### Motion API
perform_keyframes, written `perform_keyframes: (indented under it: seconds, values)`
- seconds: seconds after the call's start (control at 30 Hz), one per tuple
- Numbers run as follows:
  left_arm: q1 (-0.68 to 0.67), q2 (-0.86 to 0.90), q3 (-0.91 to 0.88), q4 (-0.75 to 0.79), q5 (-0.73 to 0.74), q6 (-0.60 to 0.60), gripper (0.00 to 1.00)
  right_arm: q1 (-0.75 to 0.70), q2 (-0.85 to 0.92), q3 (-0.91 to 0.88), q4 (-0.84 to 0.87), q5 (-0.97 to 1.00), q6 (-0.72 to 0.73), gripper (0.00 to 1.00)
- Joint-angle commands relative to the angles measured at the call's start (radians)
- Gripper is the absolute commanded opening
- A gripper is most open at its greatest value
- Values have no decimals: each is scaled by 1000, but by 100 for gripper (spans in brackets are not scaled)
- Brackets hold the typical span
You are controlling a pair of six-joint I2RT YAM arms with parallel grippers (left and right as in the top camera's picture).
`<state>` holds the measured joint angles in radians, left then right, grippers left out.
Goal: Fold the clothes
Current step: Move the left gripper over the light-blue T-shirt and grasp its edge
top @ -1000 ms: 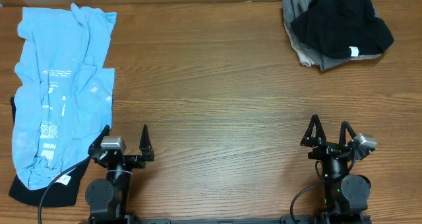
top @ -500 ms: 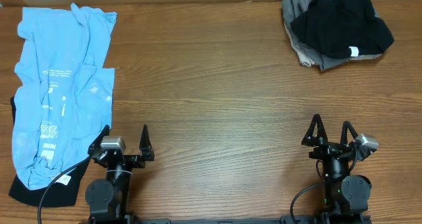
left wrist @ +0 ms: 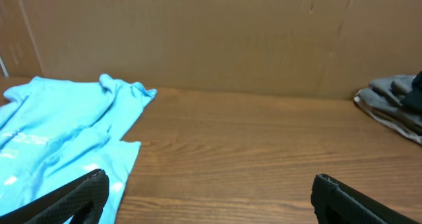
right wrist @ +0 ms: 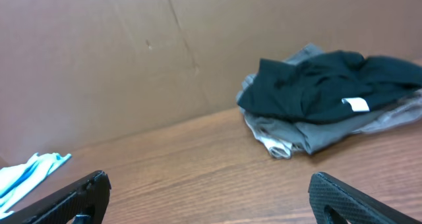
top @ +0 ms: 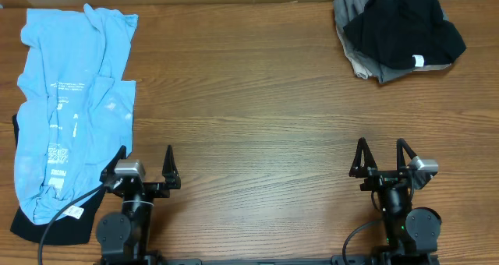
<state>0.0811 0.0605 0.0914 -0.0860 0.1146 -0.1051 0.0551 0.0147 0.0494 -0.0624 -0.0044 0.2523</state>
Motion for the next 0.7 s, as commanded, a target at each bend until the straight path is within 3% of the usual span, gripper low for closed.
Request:
perform_keyframes:
  seconds: [0.0, 0.37, 0.67]
  values:
    - [10, 79, 96, -13, -15, -14, 100, 7, -10, 95, -32, -25, -26, 100]
    - [10, 438, 425, -33, -11, -14, 100, 7, 133, 351, -229, -64, -105, 100]
    - [10, 756, 829, -341, 78, -14, 100, 7, 458, 659, -432, -119, -131, 100]
